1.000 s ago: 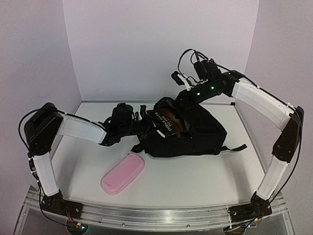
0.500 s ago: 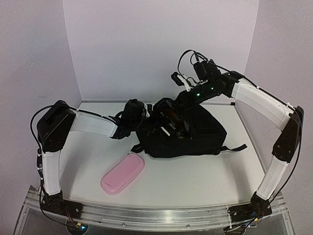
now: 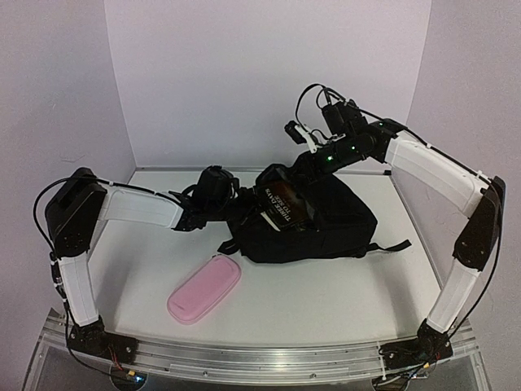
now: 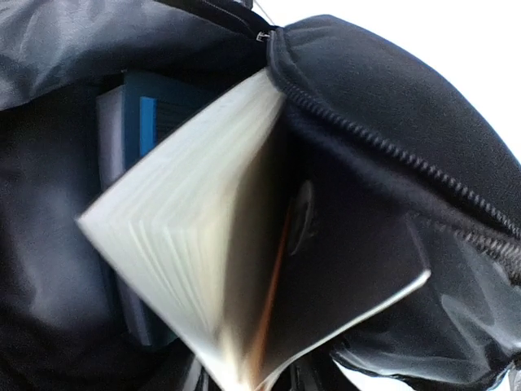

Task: Pack the student bag
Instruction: Place the book in the student bag.

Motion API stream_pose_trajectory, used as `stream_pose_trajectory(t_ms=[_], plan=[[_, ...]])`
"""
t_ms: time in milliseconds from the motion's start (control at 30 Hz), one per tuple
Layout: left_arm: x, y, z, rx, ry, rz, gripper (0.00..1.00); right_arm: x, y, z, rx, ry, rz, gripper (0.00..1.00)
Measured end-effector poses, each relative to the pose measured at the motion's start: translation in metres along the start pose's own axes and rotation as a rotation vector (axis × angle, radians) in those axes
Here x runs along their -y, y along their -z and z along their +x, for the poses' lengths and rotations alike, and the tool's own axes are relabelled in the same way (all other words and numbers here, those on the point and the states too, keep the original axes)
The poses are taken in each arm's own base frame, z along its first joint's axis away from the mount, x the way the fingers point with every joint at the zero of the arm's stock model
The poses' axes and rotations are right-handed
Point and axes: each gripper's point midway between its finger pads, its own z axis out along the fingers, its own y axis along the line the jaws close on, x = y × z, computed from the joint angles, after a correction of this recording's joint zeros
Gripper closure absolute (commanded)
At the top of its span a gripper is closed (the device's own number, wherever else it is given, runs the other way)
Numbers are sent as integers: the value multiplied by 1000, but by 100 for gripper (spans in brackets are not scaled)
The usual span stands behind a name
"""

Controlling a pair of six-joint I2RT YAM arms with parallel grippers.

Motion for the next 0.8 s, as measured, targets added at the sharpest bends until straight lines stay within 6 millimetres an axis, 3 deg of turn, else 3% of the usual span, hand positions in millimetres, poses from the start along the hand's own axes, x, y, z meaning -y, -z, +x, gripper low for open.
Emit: stream_pose_trajectory(t_ms=[133,400,800], plan=[[-3,2,2,-2,13,-5,99,-1,0,0,0,0,-4,100],[7,-6,-1,-16,0,23,100,-7,-4,5,-10,-5,-46,100],[19,-61,-19,-99,-13,94,100,-14,-9,13,-26,-9,-98,100]])
